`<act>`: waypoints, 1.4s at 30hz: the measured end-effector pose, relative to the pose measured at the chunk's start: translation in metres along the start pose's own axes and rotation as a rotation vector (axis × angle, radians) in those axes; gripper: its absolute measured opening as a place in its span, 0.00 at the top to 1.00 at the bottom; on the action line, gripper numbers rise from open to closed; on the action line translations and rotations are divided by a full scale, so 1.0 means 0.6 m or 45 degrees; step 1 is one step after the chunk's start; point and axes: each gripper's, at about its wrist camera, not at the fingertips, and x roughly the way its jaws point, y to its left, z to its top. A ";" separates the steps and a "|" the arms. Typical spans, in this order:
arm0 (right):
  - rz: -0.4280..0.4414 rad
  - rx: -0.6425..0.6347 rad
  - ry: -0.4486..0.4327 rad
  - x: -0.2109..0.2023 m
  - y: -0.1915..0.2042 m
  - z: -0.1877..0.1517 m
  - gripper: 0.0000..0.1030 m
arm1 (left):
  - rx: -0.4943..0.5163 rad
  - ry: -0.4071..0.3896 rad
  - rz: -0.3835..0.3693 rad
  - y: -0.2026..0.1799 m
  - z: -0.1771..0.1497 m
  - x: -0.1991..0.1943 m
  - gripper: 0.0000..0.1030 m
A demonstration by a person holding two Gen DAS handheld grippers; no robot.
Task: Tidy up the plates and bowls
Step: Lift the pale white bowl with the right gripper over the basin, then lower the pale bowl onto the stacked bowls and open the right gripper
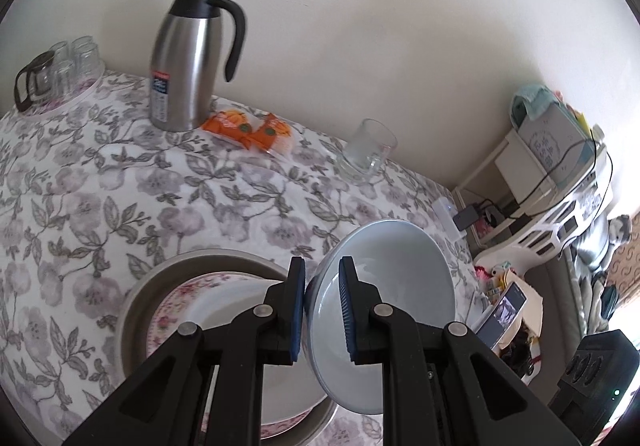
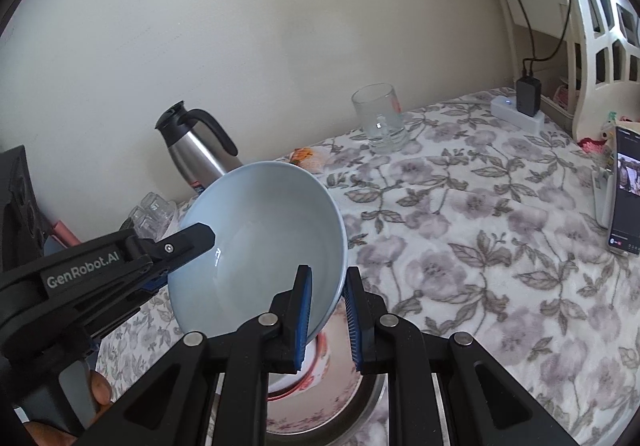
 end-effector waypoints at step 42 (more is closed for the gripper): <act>-0.100 -0.081 0.233 0.061 0.068 -0.051 0.80 | -0.141 0.180 0.052 0.113 -0.028 0.017 0.83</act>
